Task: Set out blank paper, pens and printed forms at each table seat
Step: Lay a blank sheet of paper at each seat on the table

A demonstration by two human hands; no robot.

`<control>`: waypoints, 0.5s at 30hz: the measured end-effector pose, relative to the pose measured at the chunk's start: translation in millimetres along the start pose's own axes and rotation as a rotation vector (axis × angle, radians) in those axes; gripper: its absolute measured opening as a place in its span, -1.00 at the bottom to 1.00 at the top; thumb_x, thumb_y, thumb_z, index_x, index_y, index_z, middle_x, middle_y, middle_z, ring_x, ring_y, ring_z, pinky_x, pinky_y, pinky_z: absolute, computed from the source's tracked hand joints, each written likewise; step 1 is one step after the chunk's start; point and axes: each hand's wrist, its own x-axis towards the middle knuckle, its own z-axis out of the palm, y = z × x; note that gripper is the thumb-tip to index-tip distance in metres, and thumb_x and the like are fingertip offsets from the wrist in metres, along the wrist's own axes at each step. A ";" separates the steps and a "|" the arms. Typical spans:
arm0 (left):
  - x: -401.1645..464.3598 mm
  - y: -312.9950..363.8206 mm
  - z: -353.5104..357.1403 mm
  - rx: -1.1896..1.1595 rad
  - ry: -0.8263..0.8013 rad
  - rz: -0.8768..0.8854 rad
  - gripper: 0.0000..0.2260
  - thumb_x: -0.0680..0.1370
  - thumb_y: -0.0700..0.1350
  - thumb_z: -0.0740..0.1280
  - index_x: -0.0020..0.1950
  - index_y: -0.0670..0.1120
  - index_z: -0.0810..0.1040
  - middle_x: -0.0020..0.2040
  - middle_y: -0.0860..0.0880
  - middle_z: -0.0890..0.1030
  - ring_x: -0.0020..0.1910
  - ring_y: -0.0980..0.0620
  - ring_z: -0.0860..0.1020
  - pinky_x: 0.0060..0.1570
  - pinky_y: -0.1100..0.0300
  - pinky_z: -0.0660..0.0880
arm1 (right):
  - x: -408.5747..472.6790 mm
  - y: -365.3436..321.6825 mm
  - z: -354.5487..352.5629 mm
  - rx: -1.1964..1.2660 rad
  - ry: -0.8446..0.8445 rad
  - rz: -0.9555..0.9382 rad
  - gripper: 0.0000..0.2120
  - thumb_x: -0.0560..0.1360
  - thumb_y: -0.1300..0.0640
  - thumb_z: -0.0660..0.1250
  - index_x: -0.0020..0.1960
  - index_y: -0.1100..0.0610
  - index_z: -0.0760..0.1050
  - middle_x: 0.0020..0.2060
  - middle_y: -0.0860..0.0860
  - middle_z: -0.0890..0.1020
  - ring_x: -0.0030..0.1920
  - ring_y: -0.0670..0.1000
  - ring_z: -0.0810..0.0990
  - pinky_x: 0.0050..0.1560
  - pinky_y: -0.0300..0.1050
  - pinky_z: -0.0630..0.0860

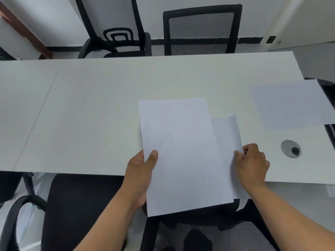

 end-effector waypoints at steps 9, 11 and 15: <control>-11.4 -3.5 13.7 0.007 -0.008 0.001 -0.79 0.78 -0.06 0.30 0.29 -0.06 0.70 0.17 -0.10 0.80 0.13 -0.18 0.78 0.12 -0.11 0.69 | -1.4 -6.6 -11.4 -0.001 -0.008 0.102 -0.68 0.58 0.10 0.46 0.23 0.26 0.51 0.18 0.21 0.60 0.22 0.35 0.51 0.23 0.26 0.42; -15.0 -1.4 16.7 0.012 -0.015 0.013 -0.79 0.78 -0.06 0.30 0.30 -0.06 0.70 0.17 -0.10 0.80 0.13 -0.17 0.78 0.09 -0.08 0.69 | -3.6 -15.1 -20.0 0.039 -0.014 0.114 -0.72 0.60 0.09 0.43 0.22 0.23 0.52 0.18 0.17 0.58 0.23 0.31 0.51 0.25 0.25 0.43; -22.3 3.0 20.4 0.007 -0.017 0.024 -0.79 0.77 -0.06 0.31 0.30 -0.05 0.70 0.16 -0.09 0.80 0.12 -0.16 0.79 0.04 -0.04 0.70 | -9.2 -49.5 -48.8 0.433 -0.212 0.234 -0.71 0.66 0.01 0.29 -0.15 0.17 0.44 -0.22 0.02 0.55 -0.15 0.13 0.50 -0.16 0.00 0.41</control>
